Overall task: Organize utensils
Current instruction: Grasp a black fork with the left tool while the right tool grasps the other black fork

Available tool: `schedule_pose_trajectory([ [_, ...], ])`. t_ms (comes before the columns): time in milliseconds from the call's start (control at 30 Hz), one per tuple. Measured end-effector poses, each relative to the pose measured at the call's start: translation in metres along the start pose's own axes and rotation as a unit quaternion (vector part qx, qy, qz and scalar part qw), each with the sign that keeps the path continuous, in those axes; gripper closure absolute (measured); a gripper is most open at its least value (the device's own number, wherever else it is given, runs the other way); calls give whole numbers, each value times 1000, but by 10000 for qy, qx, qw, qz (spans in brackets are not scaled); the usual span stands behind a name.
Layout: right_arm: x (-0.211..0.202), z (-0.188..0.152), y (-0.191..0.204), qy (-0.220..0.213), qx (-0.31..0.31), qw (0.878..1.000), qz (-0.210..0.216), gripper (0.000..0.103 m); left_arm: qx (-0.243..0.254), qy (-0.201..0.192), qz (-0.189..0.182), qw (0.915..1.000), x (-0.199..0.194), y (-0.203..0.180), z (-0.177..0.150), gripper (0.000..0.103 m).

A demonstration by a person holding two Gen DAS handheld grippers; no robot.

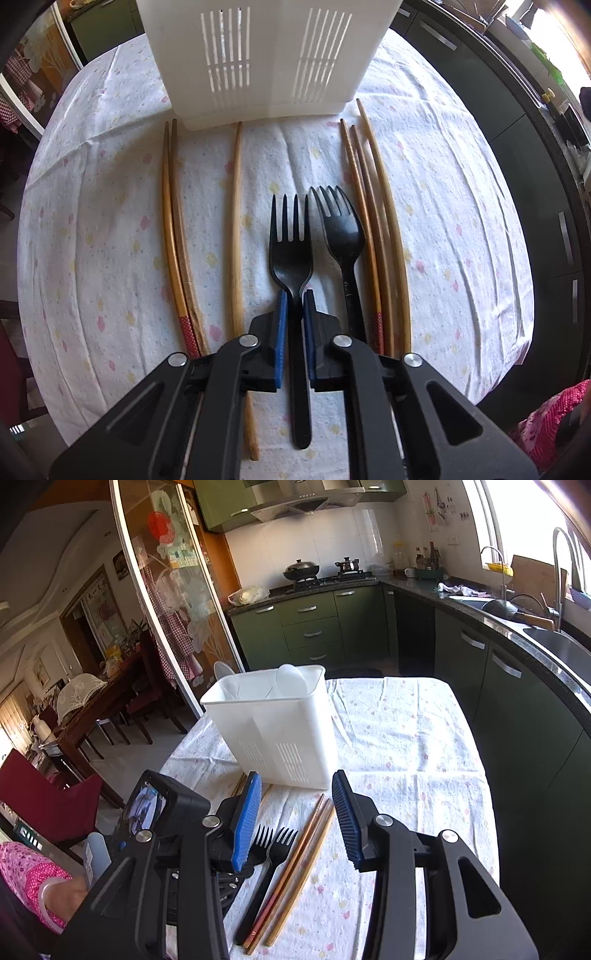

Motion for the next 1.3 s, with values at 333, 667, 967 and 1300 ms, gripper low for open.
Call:
schedule_pose_trajectory([
  [333,96,-69,-8,1778,364,9832,206,63,-273,-187,-267,9991,-16,27,-2,94],
  [667,128,-74,-16,2026,339,9786,-125,60,-273,-255,-367,9986,-24,32,-5,95],
  [967,142,-67,-9,2163,299,9756,-245,62,-320,-313,-391,9982,-32,43,-9,95],
  [1300,149,-67,-9,2269,326,9731,-204,94,-349,-438,-410,9976,-44,54,-12,95],
])
Point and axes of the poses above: each gripper's, at about its wrist camera, not at the fingertips, and x roughly the way its jaws point, y to its left, z to its top, the point moved 7 cm from there along x, roughly the way its jaws point, and after that the axes turned 15 degrees about z, right-handed, at the moved point
